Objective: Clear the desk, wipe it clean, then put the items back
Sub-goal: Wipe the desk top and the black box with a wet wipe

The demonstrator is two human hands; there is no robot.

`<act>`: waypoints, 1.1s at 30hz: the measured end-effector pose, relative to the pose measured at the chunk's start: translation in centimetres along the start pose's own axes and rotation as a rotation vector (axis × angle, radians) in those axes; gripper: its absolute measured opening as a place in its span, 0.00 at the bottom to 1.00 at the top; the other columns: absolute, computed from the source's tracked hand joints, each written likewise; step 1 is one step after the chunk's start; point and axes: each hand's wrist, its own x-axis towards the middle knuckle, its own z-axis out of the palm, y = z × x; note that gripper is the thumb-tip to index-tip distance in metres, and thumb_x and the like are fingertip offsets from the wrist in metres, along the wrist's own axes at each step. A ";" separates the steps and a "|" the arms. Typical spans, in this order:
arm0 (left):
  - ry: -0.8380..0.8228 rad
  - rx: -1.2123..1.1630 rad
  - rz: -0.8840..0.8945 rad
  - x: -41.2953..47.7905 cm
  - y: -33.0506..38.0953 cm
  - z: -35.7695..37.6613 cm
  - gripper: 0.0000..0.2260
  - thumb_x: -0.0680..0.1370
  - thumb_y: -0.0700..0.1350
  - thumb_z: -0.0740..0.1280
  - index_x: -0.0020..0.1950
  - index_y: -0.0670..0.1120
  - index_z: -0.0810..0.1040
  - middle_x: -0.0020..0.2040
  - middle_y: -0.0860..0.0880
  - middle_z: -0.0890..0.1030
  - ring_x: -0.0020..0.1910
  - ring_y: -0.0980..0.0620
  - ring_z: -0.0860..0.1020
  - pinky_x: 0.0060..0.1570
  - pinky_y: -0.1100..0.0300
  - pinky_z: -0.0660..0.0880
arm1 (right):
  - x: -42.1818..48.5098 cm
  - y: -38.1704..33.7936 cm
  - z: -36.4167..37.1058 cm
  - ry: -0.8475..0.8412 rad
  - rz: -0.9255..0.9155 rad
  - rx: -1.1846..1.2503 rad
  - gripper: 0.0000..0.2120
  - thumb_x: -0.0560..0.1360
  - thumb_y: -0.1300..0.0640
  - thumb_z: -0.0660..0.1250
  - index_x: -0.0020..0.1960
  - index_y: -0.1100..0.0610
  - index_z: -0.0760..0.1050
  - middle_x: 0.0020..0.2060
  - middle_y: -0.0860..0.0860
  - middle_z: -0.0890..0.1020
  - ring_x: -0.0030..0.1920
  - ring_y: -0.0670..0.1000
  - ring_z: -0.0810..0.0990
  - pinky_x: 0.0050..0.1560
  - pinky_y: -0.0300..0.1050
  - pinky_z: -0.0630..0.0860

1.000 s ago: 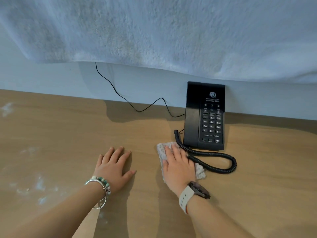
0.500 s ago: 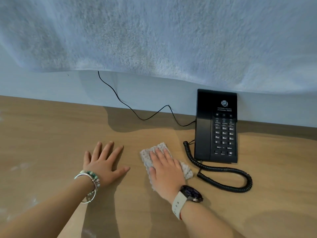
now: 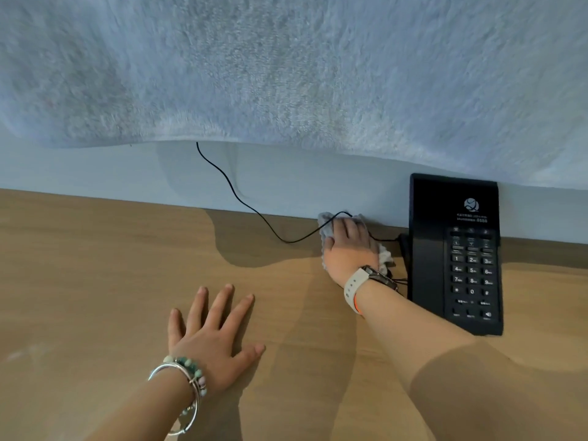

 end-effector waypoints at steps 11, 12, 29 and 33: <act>-0.012 -0.044 0.014 0.1 -0.2 -0.3 0.42 0.55 0.69 0.30 0.71 0.68 0.35 0.75 0.59 0.33 0.74 0.46 0.33 0.71 0.41 0.39 | -10.0 -1.5 -2.1 -0.269 -0.308 0.016 0.25 0.80 0.45 0.41 0.77 0.45 0.44 0.76 0.42 0.46 0.76 0.47 0.43 0.70 0.45 0.36; -0.016 -0.046 0.015 0.1 -0.2 -0.3 0.42 0.55 0.69 0.30 0.71 0.69 0.35 0.75 0.59 0.33 0.74 0.46 0.33 0.71 0.41 0.39 | -8.1 -0.9 -2.1 -0.254 -0.247 0.011 0.24 0.82 0.47 0.43 0.77 0.46 0.46 0.77 0.44 0.48 0.76 0.48 0.45 0.72 0.46 0.40; -0.022 -0.062 0.064 -0.3 -0.4 -0.4 0.44 0.54 0.68 0.31 0.73 0.66 0.37 0.75 0.58 0.34 0.74 0.46 0.33 0.70 0.39 0.38 | -3.7 1.3 -1.5 -0.113 0.285 0.051 0.29 0.81 0.48 0.50 0.77 0.58 0.48 0.76 0.55 0.54 0.75 0.57 0.54 0.73 0.53 0.52; -0.014 -0.056 0.053 -0.1 -0.4 -0.4 0.44 0.54 0.68 0.31 0.72 0.66 0.36 0.75 0.59 0.34 0.74 0.46 0.33 0.70 0.39 0.38 | -1.4 2.2 -1.7 -0.131 0.238 0.057 0.25 0.80 0.50 0.52 0.75 0.56 0.54 0.74 0.55 0.58 0.73 0.58 0.58 0.70 0.53 0.57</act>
